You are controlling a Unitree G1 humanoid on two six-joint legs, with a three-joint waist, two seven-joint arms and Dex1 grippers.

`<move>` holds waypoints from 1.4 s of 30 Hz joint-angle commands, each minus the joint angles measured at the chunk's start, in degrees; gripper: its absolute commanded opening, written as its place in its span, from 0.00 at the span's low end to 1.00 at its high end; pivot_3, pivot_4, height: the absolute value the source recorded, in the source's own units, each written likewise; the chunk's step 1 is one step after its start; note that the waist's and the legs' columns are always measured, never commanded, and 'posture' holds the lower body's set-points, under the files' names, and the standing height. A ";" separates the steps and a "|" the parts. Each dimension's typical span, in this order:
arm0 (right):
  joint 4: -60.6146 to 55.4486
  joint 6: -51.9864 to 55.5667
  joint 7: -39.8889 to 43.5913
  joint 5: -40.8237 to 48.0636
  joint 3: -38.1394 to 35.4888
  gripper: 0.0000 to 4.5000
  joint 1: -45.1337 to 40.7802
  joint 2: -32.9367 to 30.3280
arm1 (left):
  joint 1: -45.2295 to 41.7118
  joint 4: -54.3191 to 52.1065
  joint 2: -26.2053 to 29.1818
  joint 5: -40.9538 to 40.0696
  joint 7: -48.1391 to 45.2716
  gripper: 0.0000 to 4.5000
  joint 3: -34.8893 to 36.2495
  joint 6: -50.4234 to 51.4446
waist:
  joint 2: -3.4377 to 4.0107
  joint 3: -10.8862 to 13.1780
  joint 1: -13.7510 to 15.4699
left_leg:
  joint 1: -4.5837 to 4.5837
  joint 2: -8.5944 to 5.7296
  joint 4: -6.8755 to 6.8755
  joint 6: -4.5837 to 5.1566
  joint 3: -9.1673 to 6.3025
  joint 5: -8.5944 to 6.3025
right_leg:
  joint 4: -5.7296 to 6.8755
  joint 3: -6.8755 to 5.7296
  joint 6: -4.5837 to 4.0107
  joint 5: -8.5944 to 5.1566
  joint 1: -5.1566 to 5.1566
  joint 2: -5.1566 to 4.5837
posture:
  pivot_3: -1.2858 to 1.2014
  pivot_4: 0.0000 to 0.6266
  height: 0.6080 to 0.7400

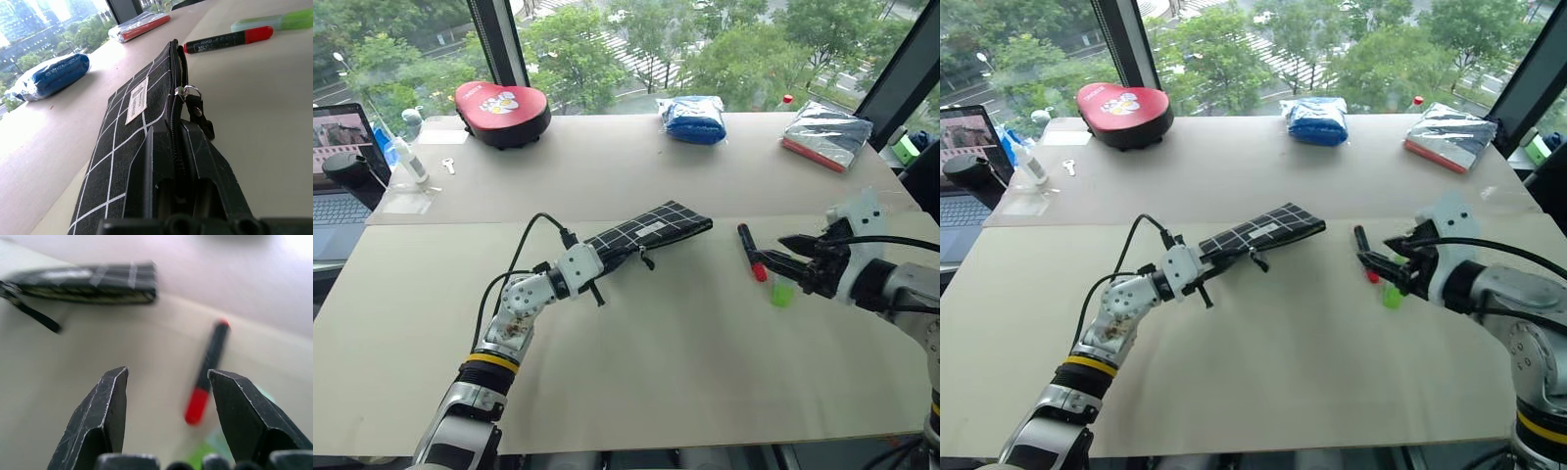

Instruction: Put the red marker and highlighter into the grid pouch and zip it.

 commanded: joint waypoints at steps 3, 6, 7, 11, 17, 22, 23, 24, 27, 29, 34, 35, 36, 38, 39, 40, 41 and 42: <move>-2.34 2.75 -7.16 -3.06 0.04 0.65 2.40 2.42 | -1.81 1.68 -1.30 -0.13 -0.90 0.00 -0.36 -2.57 | -0.01 0.00 -0.02 | 0.01 0.00 0.02 0.01 0.03 0.00 | -0.01 0.03 0.01 0.01 0.02 0.00 | 0.52 0.24 1.00; -1.07 2.58 -10.84 -5.57 1.64 0.65 2.93 4.68 | -2.29 2.62 -2.07 -0.02 -1.34 0.00 -0.68 -3.07 | -0.01 -0.01 -0.02 | 0.02 0.01 0.04 0.01 0.02 0.00 | 0.00 0.02 0.01 0.02 0.04 0.00 | 0.52 0.24 1.00; -0.46 2.47 -11.49 -5.96 1.50 0.65 2.53 5.37 | -2.34 2.79 -2.24 0.02 -1.45 0.00 -0.70 -3.21 | -0.01 -0.01 -0.04 | 0.01 0.00 0.04 0.01 0.03 0.00 | 0.00 0.03 0.01 0.03 0.03 0.00 | 0.52 0.24 1.00; 0.28 3.01 -12.77 -6.67 1.42 0.65 2.61 5.93 | -2.62 3.93 -2.66 0.16 -1.50 0.00 -0.55 -3.75 | -0.01 -0.01 -0.04 | 0.01 -0.02 0.04 0.02 0.04 0.00 | -0.02 0.06 0.05 0.05 0.03 0.00 | 0.52 0.24 1.00; 1.31 2.42 -13.42 -7.57 1.91 0.65 3.54 6.37 | -2.87 4.78 -2.85 0.11 -1.38 0.00 -0.37 -4.37 | -0.01 -0.01 -0.05 | 0.02 -0.02 0.04 0.03 0.04 0.00 | -0.02 0.06 0.05 0.05 0.04 0.01 | 0.52 0.24 1.00; 2.09 2.09 -14.03 -7.51 2.62 0.65 3.00 7.55 | -2.86 5.20 -2.93 0.21 -1.16 0.00 -0.13 -4.55 | -0.01 -0.02 -0.06 | 0.03 -0.01 0.05 0.03 0.05 0.00 | -0.01 0.06 0.06 0.06 0.05 0.01 | 0.52 0.24 1.00; 2.10 2.23 -14.14 -7.30 2.41 0.65 2.55 7.88 | -2.82 5.20 -2.93 0.22 -1.11 0.00 -0.10 -4.54 | -0.01 -0.02 -0.06 | 0.05 -0.01 0.05 0.03 0.05 0.00 | -0.01 0.06 0.06 0.06 0.06 0.01 | 0.52 0.24 1.00; 2.05 2.48 -14.06 -7.14 2.39 0.65 2.20 7.89 | -2.79 5.22 -2.93 0.23 -1.07 0.00 -0.06 -4.53 | -0.01 -0.02 -0.07 | 0.06 -0.01 0.05 0.03 0.05 0.00 | -0.01 0.06 0.06 0.06 0.06 0.01 | 0.52 0.24 1.00; 1.73 3.25 -14.04 -6.94 2.57 0.65 1.62 8.23 | -2.65 5.08 -2.98 0.24 -0.94 0.00 0.04 -4.46 | -0.01 -0.02 -0.07 | 0.05 -0.02 0.05 0.03 0.05 0.00 | -0.01 0.07 0.06 0.06 0.07 0.01 | 0.52 0.24 1.00; 1.65 3.39 -14.24 -7.05 3.30 0.65 1.44 8.56 | -2.54 4.93 -3.06 0.18 -0.82 0.00 0.14 -4.39 | 0.00 -0.02 -0.07 | 0.05 -0.01 0.05 0.03 0.05 0.00 | -0.01 0.07 0.06 0.06 0.07 0.01 | 0.52 0.24 1.00; 2.43 3.17 -14.77 -7.80 4.97 0.65 1.83 9.52 | -2.30 4.08 -3.52 -1.11 -1.44 0.00 0.48 -4.41 | -0.01 -0.02 -0.07 | 0.05 -0.02 0.05 0.03 0.05 0.00 | -0.01 0.07 0.06 0.06 0.06 0.01 | 0.52 0.24 1.00; 2.62 3.13 -14.91 -7.98 5.30 0.65 2.02 9.69 | -2.26 3.83 -3.52 -1.32 -1.69 0.00 0.49 -4.47 | 0.00 -0.02 -0.08 | 0.05 -0.02 0.05 0.03 0.05 0.00 | -0.01 0.07 0.06 0.07 0.06 0.01 | 0.52 0.24 1.00; 2.76 3.08 -14.98 -8.09 5.49 0.65 2.13 9.76 | -2.24 3.67 -3.53 -1.38 -1.83 0.00 0.49 -4.51 | 0.00 -0.02 -0.08 | 0.05 -0.02 0.05 0.03 0.05 0.00 | -0.01 0.07 0.06 0.07 0.06 0.01 | 0.52 0.24 1.00; 3.54 2.47 -15.07 -8.45 5.99 0.65 2.65 10.09 | -2.28 3.43 -3.43 -1.41 -1.76 0.00 0.62 -4.45 | 0.00 -0.02 -0.09 | 0.05 -0.02 0.05 0.03 0.05 0.00 | -0.01 0.07 0.06 0.07 0.06 0.01 | 0.52 0.24 1.00; 4.08 1.94 -15.10 -8.84 6.44 0.65 3.10 10.01 | -2.31 3.29 -3.38 -1.49 -1.77 0.00 0.72 -4.42 | 0.00 -0.02 -0.08 | 0.05 -0.02 0.05 0.03 0.05 0.00 | -0.01 0.06 0.06 0.07 0.07 0.01 | 0.52 0.24 1.00; 4.44 1.56 -15.14 -9.12 6.76 0.65 3.41 9.94 | -2.33 3.19 -3.35 -1.54 -1.79 0.00 0.80 -4.39 | 0.00 -0.02 -0.07 | 0.06 -0.02 0.05 0.03 0.05 0.00 | -0.01 0.07 0.06 0.07 0.06 0.01 | 0.52 0.24 1.00; 4.80 1.32 -15.14 -9.31 6.88 0.65 3.69 9.94 | -2.35 3.03 -3.34 -1.65 -1.87 0.00 0.87 -4.40 | -0.01 -0.03 -0.07 | 0.06 -0.02 0.05 0.03 0.05 0.00 | 0.00 0.07 0.06 0.07 0.07 0.01 | 0.52 0.24 1.00; 5.14 0.97 -15.15 -9.53 6.95 0.65 3.95 10.00 | -2.36 2.77 -3.32 -2.00 -2.11 0.00 1.02 -4.47 | -0.01 -0.03 -0.04 | 0.08 -0.02 0.06 0.03 0.05 0.00 | -0.01 0.07 0.06 0.07 0.09 0.01 | 0.52 0.24 1.00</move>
